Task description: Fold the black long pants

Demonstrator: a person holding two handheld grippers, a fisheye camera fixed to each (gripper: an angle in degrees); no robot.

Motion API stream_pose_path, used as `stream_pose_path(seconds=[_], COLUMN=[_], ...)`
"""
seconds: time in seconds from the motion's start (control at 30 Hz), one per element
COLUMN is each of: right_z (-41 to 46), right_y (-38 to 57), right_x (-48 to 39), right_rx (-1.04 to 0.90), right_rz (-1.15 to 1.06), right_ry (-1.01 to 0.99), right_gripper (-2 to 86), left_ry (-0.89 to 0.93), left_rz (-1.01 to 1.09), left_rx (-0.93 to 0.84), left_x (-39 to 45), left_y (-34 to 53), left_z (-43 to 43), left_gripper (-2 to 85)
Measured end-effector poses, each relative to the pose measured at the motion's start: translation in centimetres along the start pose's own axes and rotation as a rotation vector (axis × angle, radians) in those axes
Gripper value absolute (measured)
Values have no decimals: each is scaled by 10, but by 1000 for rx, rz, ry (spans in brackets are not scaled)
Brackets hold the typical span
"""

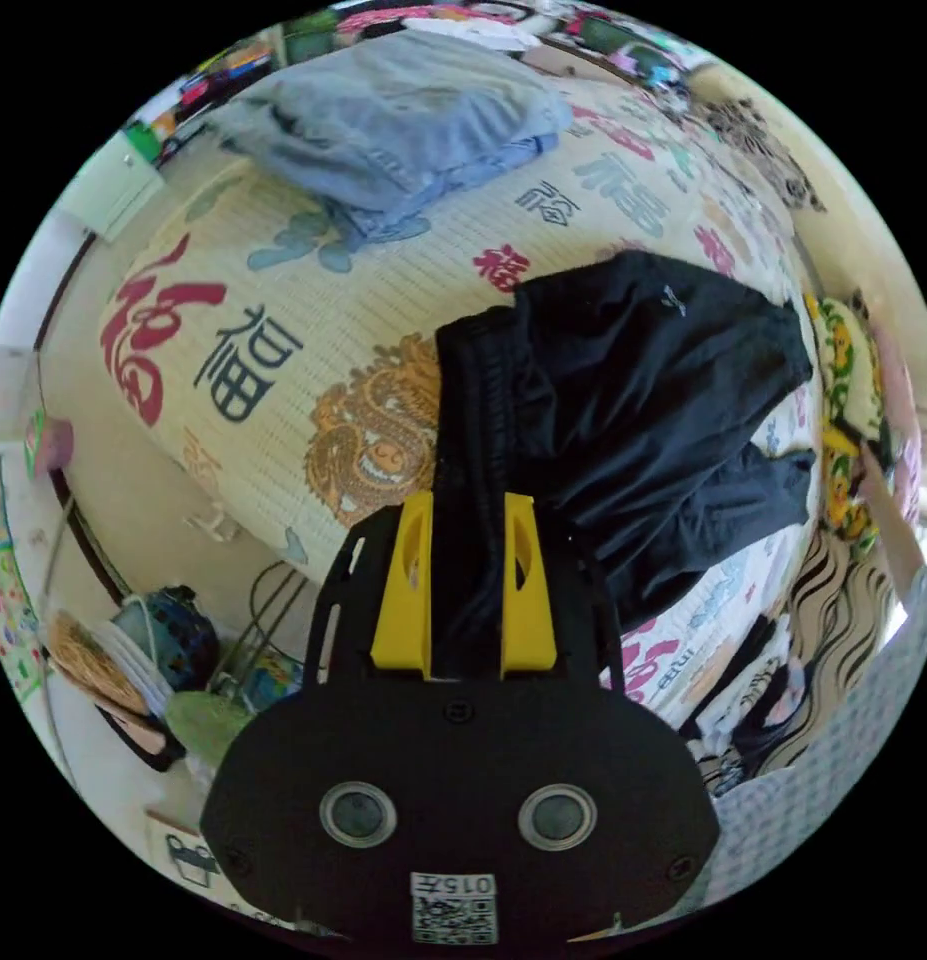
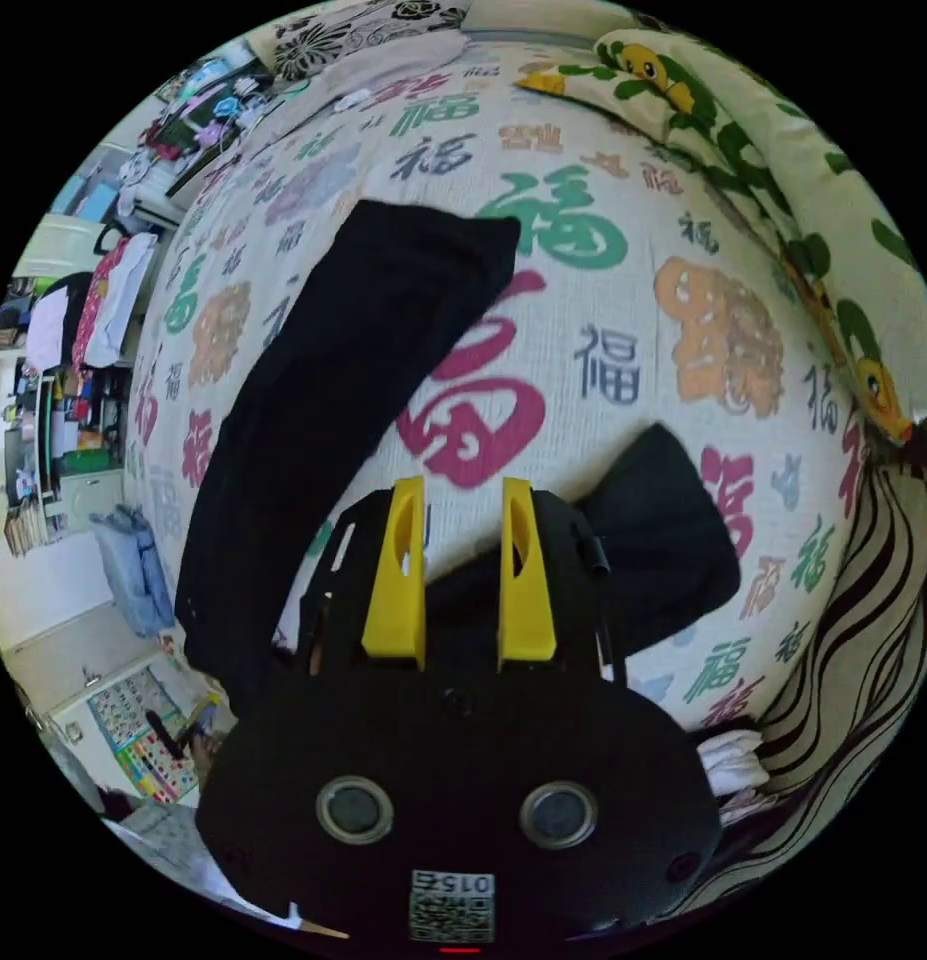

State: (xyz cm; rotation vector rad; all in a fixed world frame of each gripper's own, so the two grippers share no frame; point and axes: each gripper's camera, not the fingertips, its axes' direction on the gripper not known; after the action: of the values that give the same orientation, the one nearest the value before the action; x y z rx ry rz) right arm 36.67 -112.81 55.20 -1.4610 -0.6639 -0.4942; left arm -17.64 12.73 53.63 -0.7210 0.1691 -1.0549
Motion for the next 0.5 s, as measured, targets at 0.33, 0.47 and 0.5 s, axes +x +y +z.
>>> stream_pose_path(seconds=[0.33,0.47,0.5], right_z=[109,119,119], right_y=[186,196,197], right_x=[28,42,47], right_rx=[-253,-165,-163], right_rz=[96,227,238], right_ry=[-428,-417,-400], right_gripper=[143,131,72], left_ry=[281,334,308], left_rz=[-187,-127,-133], left_rx=[328,136,159], left_x=[-71,-88,-93], left_y=[-14,-54,-55], left_z=[23,60,56], left_gripper=[97,18,14])
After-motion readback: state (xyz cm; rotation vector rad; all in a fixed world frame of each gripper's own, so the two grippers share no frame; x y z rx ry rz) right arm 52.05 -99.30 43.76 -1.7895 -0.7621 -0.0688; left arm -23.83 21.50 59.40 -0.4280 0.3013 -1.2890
